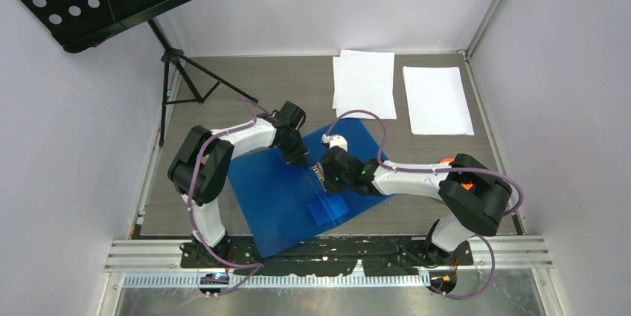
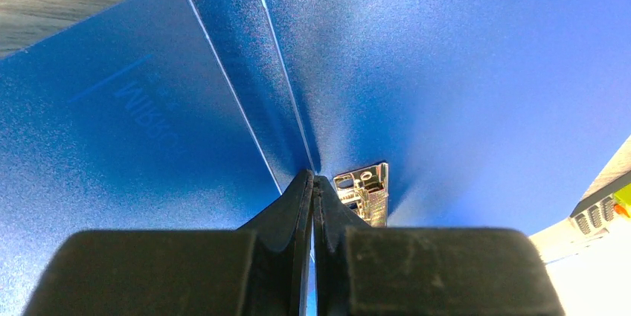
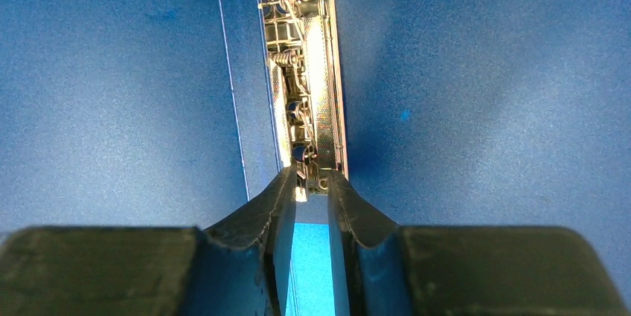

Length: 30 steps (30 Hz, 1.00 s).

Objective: Put the files into the folder

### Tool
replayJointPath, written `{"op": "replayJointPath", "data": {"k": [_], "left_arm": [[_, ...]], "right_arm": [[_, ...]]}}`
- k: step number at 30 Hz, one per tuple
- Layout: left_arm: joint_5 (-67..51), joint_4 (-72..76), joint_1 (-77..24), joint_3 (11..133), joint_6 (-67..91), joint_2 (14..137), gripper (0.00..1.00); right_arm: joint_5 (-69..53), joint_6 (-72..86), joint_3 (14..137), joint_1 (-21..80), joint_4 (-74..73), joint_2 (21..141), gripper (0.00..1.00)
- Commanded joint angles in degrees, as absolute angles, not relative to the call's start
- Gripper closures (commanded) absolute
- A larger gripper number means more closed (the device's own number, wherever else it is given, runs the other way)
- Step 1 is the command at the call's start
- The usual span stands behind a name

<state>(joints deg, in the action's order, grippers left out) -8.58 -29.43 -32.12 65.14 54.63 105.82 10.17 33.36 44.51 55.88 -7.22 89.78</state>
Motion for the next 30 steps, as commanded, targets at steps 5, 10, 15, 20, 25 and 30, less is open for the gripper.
{"op": "replayJointPath", "data": {"k": [5, 10, 15, 20, 25, 30], "left_arm": [[-3.26, -32.07, -31.55, 64.08, 52.62, 109.24, 0.95], [-3.38, -32.03, -31.55, 64.16, 53.29, 109.34, 0.96], [-2.92, -32.04, -31.55, 63.88, 54.28, 109.17, 0.96], [-2.54, -32.93, -31.55, 64.33, 53.91, 108.39, 0.95], [-2.34, -36.07, -33.05, 66.76, 53.62, 104.47, 0.84], [-2.31, -37.01, -35.52, 69.20, 57.76, 102.54, 0.77]], "right_arm": [[12.23, 33.53, 46.34, 57.38, -10.06, 92.86, 0.80], [12.60, 33.80, 45.60, 57.92, -11.31, 93.86, 0.84], [13.76, 35.22, 42.57, 57.96, -11.83, 93.22, 0.92], [11.86, 38.36, 39.02, 56.18, -10.66, 93.18, 0.94], [10.04, 40.55, 37.86, 54.88, -10.78, 93.85, 0.94], [9.15, 43.10, 37.35, 53.43, -12.00, 93.99, 0.94]]}}
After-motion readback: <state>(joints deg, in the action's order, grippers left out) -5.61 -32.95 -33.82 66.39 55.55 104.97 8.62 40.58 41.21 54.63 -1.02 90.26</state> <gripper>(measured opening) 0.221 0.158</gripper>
